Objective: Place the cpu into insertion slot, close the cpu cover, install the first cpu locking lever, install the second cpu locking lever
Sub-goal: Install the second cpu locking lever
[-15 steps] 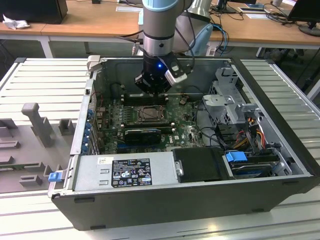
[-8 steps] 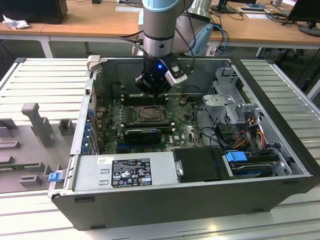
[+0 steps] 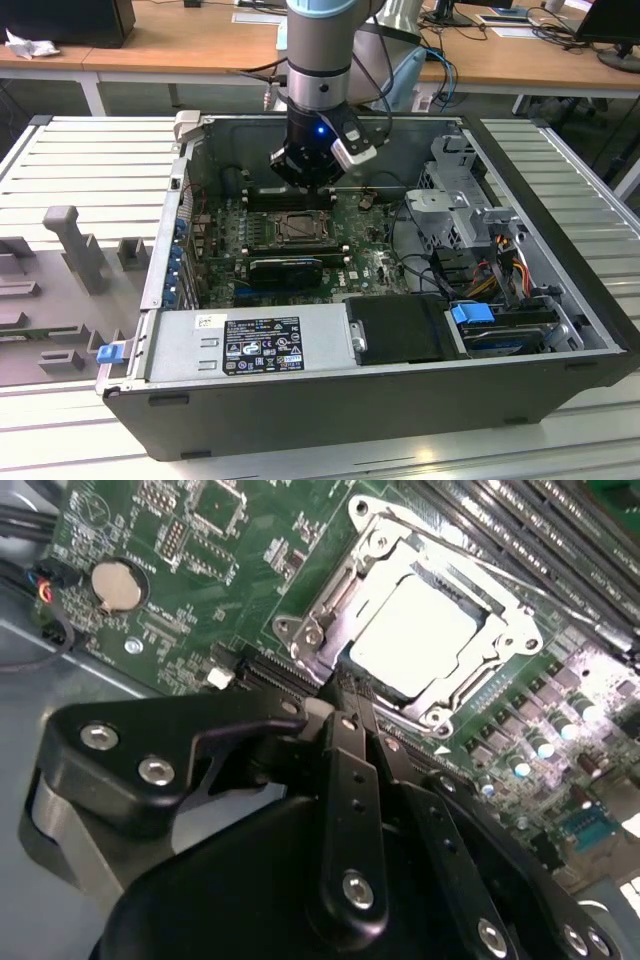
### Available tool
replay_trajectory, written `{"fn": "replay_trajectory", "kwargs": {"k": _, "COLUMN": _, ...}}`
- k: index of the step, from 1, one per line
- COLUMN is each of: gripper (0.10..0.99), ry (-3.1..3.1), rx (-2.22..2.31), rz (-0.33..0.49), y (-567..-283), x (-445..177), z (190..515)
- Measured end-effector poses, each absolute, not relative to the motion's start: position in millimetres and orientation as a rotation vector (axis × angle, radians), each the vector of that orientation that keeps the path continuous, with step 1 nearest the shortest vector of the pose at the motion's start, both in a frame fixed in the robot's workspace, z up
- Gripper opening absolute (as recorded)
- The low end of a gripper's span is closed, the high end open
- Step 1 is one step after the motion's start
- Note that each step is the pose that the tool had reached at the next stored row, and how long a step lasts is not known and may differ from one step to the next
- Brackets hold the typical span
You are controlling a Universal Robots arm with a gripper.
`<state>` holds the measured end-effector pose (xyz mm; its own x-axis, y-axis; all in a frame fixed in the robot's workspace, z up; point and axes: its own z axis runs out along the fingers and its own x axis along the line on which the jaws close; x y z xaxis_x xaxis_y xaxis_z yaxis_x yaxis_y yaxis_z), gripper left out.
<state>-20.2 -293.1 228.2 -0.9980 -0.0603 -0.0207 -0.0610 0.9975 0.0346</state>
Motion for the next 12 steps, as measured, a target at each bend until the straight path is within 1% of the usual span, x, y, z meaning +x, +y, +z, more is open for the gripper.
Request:
{"fn": "replay_trajectory", "kwargs": {"k": 6, "gripper": 0.106, "ry": 3.12, "rx": -0.095, "rz": 0.053, "y": -305.2, "x": -19.2, "z": 227.2}}
{"fn": "replay_trajectory", "kwargs": {"k": 12, "gripper": 0.106, "ry": 3.12, "rx": -0.095, "rz": 0.053, "y": -306.6, "x": -19.1, "z": 232.4}}
